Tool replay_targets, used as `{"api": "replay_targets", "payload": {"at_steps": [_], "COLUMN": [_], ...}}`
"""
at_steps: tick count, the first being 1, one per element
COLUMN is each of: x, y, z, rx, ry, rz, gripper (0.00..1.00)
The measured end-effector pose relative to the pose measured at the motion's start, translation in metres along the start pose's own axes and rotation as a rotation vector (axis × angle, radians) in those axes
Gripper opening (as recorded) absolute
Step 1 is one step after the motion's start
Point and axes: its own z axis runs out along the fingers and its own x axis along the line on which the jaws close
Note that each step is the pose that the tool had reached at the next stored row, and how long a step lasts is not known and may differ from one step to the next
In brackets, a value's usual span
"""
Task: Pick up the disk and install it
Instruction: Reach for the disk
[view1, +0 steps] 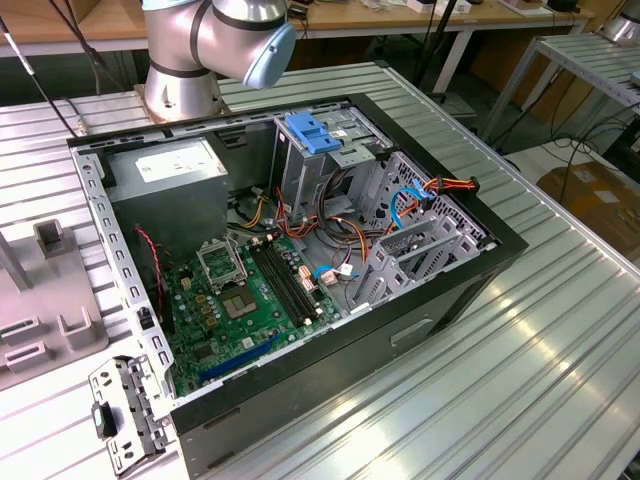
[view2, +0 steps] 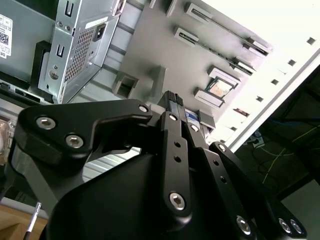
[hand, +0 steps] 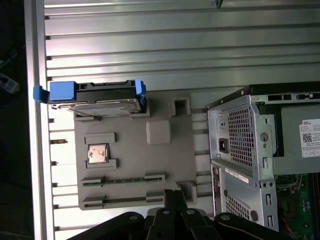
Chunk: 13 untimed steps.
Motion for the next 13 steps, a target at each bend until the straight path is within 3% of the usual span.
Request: {"api": "replay_targets", "payload": {"at_steps": [13], "x": [0.0102], "y": [-0.0008], "z": [-0.0006], "rx": [0.0], "ry": [0.0], "rz": [0.0], "gripper": [0.11]}}
